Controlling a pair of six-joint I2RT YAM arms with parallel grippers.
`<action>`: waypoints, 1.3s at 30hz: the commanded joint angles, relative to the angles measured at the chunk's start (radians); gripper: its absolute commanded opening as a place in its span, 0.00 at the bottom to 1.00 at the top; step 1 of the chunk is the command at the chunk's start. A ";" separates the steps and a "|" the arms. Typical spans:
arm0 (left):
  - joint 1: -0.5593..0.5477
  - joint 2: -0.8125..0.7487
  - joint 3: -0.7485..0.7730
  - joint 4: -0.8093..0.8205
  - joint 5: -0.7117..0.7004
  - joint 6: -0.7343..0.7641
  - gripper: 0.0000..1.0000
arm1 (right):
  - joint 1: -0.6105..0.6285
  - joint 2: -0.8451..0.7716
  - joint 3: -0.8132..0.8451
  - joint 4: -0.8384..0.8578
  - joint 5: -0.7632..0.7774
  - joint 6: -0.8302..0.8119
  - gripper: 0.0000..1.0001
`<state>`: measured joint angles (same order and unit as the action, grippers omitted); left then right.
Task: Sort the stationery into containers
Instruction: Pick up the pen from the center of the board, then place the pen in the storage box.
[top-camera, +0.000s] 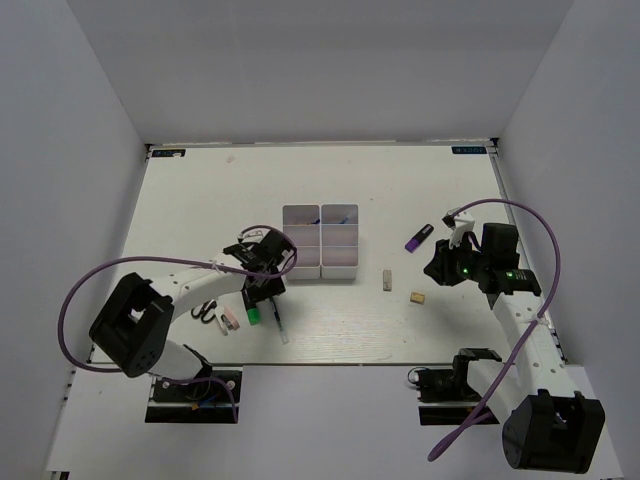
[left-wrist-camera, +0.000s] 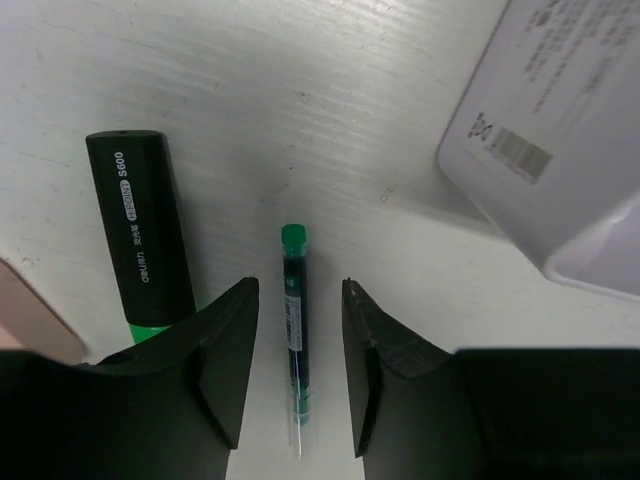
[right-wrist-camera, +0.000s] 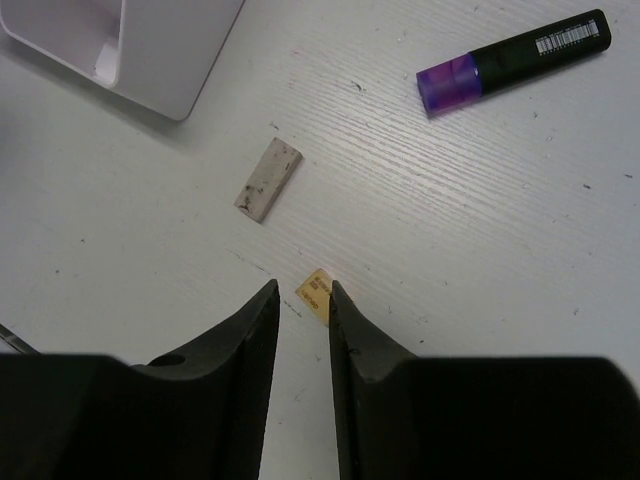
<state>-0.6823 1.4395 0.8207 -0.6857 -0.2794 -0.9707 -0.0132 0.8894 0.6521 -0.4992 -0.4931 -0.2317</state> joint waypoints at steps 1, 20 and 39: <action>0.004 0.013 -0.022 0.049 0.031 -0.046 0.49 | -0.005 -0.007 0.027 0.016 0.005 0.005 0.30; -0.005 0.015 -0.025 0.032 0.051 -0.020 0.00 | -0.004 -0.015 0.032 0.013 0.005 0.008 0.34; -0.197 -0.024 0.288 0.798 0.052 1.035 0.00 | -0.004 -0.027 0.027 0.021 0.013 0.015 0.03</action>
<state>-0.8700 1.3754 1.1469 -0.2432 -0.2787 -0.2951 -0.0132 0.8822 0.6521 -0.4988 -0.4805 -0.2173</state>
